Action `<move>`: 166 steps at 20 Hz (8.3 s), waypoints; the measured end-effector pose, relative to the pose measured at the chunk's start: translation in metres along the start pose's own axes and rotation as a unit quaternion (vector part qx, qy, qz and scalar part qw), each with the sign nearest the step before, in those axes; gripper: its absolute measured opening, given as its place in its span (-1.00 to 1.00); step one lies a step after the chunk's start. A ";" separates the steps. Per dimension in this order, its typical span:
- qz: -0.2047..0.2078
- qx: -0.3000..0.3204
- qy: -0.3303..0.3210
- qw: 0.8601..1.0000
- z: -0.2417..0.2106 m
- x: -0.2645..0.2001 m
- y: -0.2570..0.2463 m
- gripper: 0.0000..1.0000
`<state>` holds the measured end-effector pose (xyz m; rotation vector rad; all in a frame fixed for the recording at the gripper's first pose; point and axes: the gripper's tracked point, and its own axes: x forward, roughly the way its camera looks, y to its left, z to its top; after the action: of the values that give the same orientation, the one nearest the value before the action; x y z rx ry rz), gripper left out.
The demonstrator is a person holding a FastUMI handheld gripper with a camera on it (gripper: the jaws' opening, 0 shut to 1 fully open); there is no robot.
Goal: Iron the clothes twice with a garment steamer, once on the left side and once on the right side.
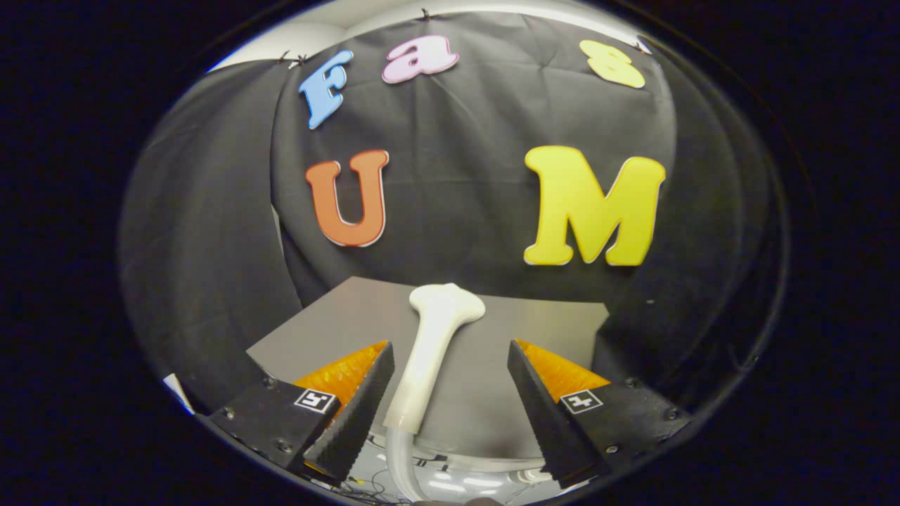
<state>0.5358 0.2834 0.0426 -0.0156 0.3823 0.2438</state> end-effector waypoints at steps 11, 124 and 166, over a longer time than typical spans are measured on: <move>-0.021 0.015 0.129 0.991 -0.041 0.071 0.026 0.73; -0.182 0.067 -0.013 0.981 -0.199 -0.233 -0.292 -0.34; -0.236 0.121 -0.152 0.952 -0.016 -0.402 -0.428 -0.34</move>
<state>0.2705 -0.2267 0.1637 0.1695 0.0900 -0.2748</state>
